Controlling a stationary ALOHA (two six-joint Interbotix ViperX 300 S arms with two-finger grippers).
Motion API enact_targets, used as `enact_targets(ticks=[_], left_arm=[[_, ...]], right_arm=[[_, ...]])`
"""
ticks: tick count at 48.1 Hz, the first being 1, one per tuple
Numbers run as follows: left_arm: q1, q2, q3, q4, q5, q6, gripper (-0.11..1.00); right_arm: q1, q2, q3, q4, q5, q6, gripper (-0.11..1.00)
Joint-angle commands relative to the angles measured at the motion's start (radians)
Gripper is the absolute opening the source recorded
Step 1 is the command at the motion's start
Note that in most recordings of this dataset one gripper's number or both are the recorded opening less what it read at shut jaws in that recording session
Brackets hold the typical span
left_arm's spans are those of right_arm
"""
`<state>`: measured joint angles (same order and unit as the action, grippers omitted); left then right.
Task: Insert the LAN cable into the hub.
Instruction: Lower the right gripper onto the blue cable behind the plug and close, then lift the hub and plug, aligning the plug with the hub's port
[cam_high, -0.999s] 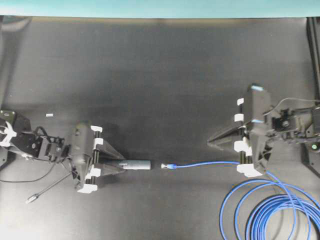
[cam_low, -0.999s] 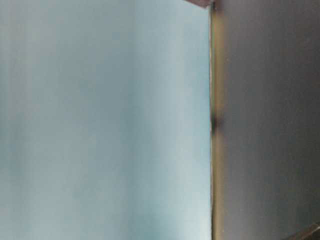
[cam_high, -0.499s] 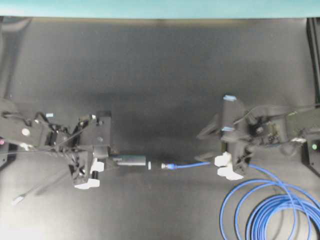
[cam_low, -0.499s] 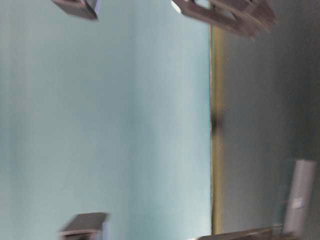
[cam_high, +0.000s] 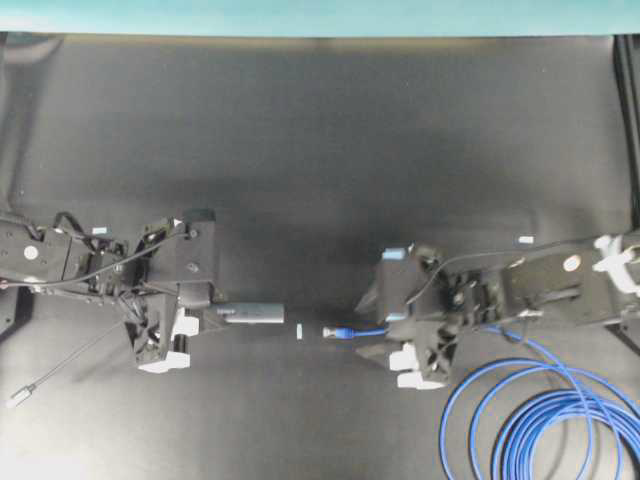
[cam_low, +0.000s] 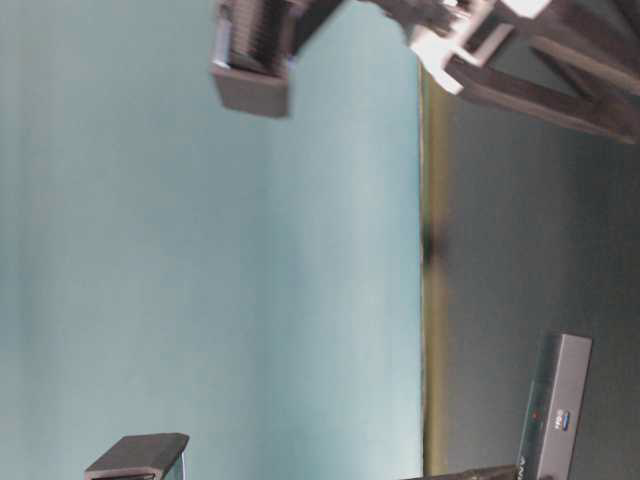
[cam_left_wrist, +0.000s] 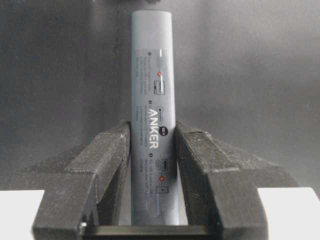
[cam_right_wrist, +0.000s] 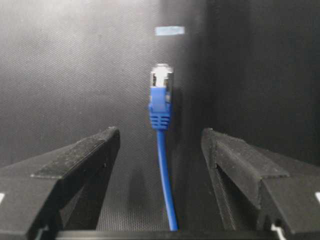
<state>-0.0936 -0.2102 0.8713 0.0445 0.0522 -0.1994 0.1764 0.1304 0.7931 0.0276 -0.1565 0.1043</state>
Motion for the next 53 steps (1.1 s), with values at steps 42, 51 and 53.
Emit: enact_targets(ticks=[42,51,53], left_arm=[[-0.017,-0.069,-0.135,0.003,0.249,0.141,0.29],[-0.012,-0.051,-0.169,0.003,0.279,0.196,0.29],[-0.011,-0.043,-0.173,0.002,0.279,0.196,0.29]], right_arm=[[0.011,-0.029,-0.057,0.031,-0.075,0.038,0.07],[0.009,-0.051,-0.081,0.031,-0.077,0.032,0.04],[0.009,-0.049,-0.083,0.031,-0.078,0.031,0.04]])
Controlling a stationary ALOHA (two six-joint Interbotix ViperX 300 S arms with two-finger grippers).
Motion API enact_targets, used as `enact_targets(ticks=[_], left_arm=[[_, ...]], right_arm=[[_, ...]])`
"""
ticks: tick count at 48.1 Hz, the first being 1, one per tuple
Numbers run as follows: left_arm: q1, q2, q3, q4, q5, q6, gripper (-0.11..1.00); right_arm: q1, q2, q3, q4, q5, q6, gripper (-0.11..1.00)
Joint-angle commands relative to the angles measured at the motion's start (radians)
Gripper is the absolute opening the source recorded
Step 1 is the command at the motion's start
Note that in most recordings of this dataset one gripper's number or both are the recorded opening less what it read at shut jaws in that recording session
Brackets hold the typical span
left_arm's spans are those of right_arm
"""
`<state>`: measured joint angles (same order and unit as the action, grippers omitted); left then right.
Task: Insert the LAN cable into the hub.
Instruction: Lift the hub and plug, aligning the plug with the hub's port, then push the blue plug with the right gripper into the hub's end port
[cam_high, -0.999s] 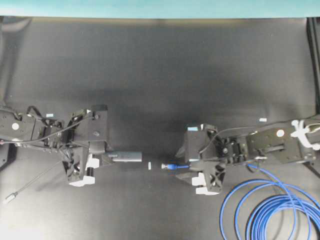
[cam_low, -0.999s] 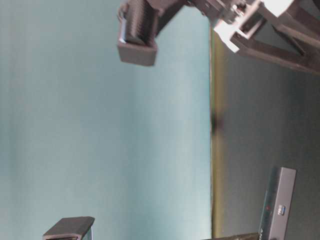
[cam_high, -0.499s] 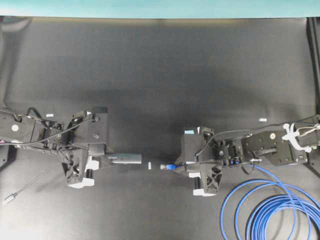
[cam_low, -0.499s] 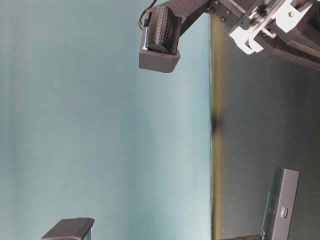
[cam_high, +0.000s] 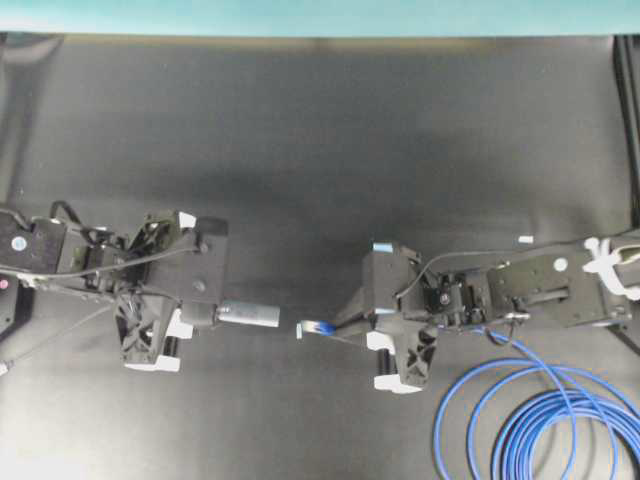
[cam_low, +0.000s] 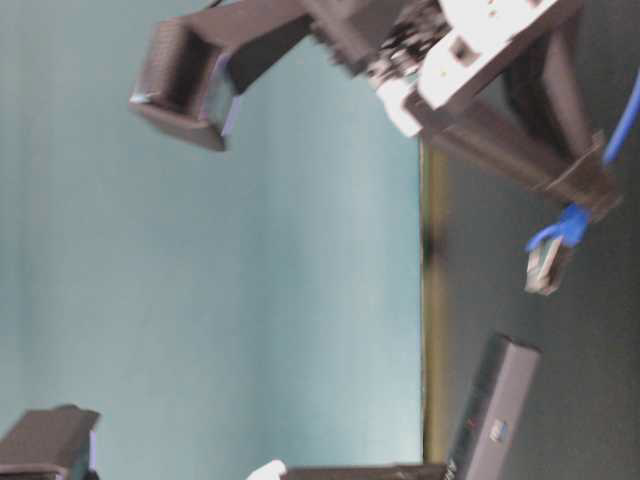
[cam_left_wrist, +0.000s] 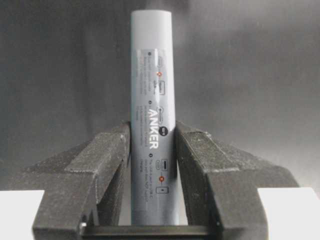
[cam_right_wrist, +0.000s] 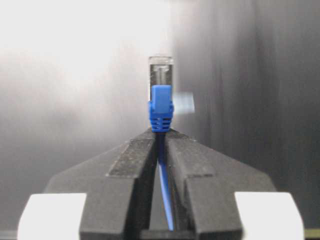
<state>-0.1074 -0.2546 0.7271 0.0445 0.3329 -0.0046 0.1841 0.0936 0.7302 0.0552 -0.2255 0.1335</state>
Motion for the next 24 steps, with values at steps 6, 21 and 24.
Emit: enact_targets(ticks=[6,21,24], left_arm=[[0.003,0.018,-0.041,0.002,0.000,0.003,0.29],[0.003,0.058,-0.075,0.002,0.006,0.012,0.29],[0.003,0.063,-0.080,0.003,0.006,0.012,0.29]], right_arm=[[-0.002,-0.009,-0.029,0.003,-0.005,0.002,0.04],[-0.015,-0.006,-0.038,0.003,0.021,0.002,0.04],[-0.017,-0.005,-0.041,0.003,0.034,0.002,0.04]])
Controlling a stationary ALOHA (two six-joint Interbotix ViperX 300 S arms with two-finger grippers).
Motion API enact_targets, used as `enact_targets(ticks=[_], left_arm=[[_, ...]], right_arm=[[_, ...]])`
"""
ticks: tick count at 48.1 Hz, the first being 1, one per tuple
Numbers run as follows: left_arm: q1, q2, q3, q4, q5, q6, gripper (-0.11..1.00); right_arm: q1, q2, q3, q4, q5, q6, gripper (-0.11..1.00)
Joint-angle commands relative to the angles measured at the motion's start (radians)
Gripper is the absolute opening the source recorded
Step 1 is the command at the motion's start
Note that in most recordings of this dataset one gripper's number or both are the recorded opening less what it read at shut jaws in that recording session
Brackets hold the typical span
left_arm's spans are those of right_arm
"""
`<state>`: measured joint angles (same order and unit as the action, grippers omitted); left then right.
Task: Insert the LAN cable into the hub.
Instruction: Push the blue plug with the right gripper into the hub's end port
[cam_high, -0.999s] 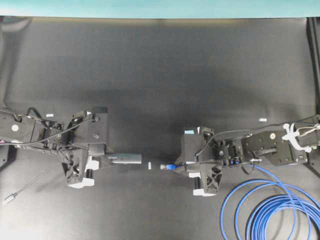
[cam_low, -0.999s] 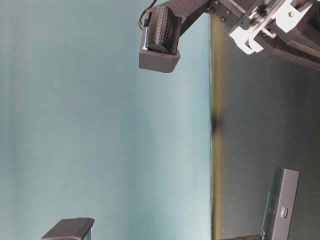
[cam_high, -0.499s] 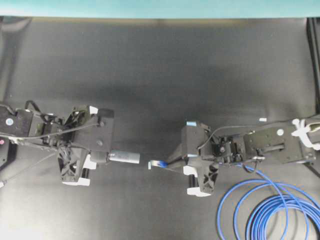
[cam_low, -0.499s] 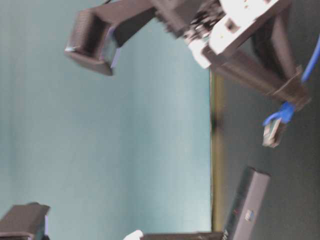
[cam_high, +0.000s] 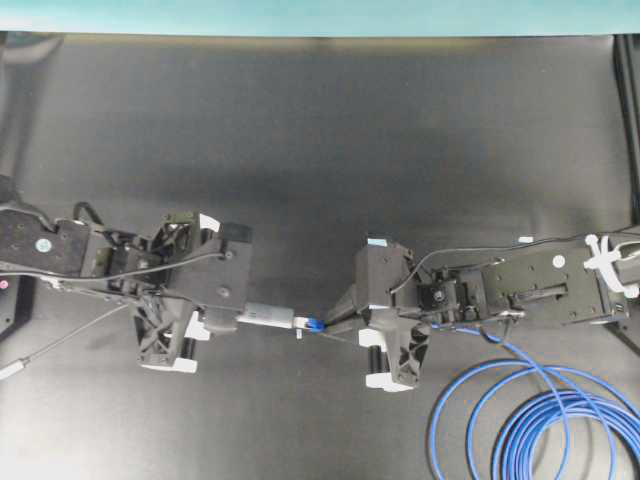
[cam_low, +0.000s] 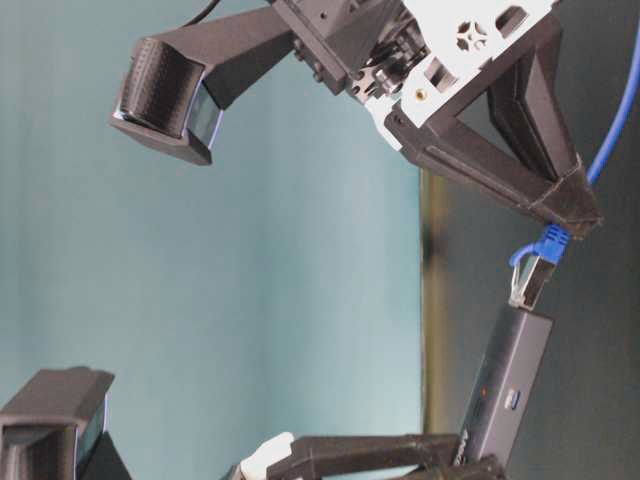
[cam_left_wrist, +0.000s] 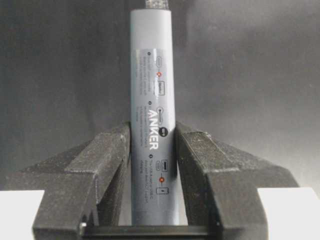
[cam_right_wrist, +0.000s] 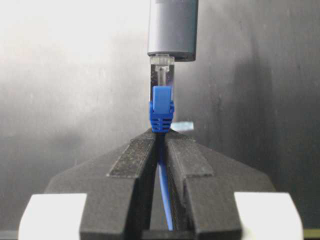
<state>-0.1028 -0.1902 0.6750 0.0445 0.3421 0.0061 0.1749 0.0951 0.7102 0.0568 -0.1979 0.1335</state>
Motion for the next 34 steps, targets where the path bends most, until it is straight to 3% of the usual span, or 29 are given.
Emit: enact_targets(ticks=[1,13,34], left_arm=[[-0.002,0.000,-0.031,0.003,-0.003,0.002,0.29],[-0.002,0.008,-0.044,0.003,0.006,0.005,0.29],[-0.012,0.048,-0.089,0.003,0.080,0.008,0.29]], right_arm=[[-0.008,-0.006,-0.021,0.002,0.011,0.002,0.04],[-0.008,0.005,-0.046,-0.011,0.083,-0.006,0.04],[-0.015,0.011,-0.063,-0.012,0.064,-0.011,0.04]])
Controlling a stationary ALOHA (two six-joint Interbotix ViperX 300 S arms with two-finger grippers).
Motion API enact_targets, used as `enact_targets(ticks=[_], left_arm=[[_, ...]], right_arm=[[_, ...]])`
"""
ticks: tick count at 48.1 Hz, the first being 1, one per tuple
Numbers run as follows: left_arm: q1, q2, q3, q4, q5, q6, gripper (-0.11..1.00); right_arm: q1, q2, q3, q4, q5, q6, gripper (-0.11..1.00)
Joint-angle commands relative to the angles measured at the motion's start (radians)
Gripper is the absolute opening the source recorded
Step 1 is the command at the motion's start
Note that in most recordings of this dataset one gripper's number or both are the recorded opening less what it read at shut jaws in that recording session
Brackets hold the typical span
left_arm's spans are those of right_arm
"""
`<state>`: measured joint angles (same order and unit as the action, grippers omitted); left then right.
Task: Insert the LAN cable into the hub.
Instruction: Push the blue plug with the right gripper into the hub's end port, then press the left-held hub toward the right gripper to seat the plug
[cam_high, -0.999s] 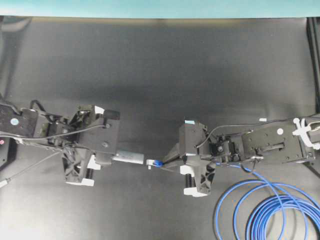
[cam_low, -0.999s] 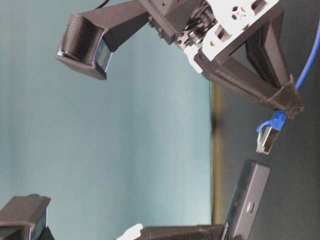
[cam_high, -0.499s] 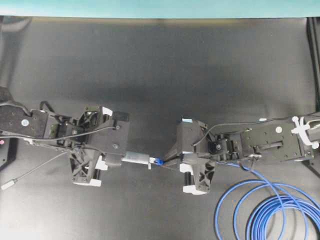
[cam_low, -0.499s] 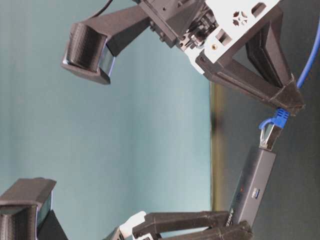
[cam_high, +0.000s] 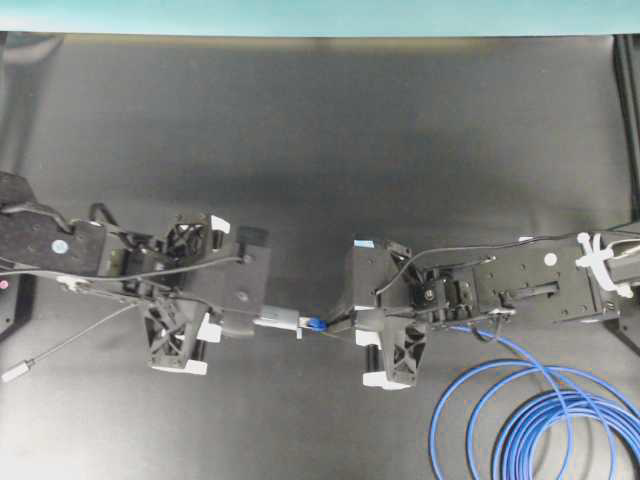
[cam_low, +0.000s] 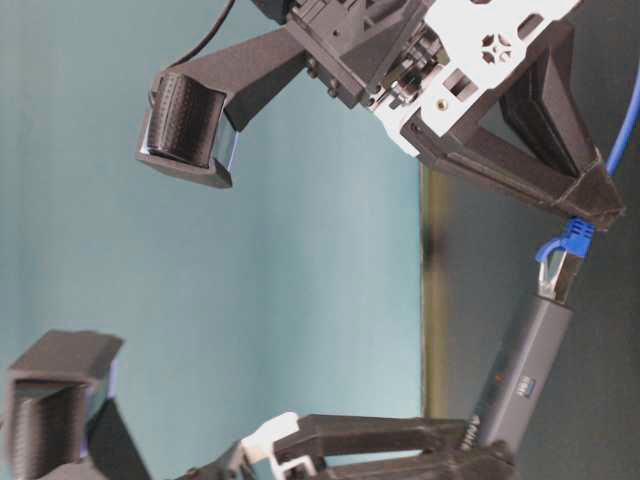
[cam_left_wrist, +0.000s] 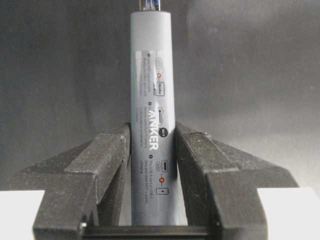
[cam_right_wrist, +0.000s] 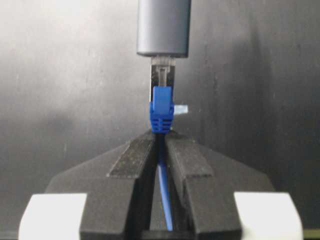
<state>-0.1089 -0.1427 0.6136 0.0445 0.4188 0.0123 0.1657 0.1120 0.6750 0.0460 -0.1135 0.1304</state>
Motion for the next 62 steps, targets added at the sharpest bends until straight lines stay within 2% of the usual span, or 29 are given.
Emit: enact_targets(ticks=[1,18,35,42,62], left_arm=[[-0.005,0.000,-0.029,0.003,0.006,0.002,0.29],[-0.005,0.018,-0.058,0.003,0.018,0.008,0.29],[-0.006,0.103,-0.207,0.003,0.213,0.080,0.29],[-0.002,0.124,-0.239,0.003,0.215,0.092,0.29],[0.003,0.120,-0.216,0.003,0.166,0.087,0.29]], right_arm=[[-0.006,-0.006,-0.026,-0.002,-0.020,-0.008,0.04],[-0.006,-0.003,-0.032,-0.002,0.014,-0.008,0.04],[-0.005,0.005,-0.052,-0.002,0.064,-0.008,0.04],[-0.003,0.006,-0.057,-0.002,0.058,-0.006,0.04],[-0.009,-0.002,-0.046,0.002,-0.018,0.000,0.04]])
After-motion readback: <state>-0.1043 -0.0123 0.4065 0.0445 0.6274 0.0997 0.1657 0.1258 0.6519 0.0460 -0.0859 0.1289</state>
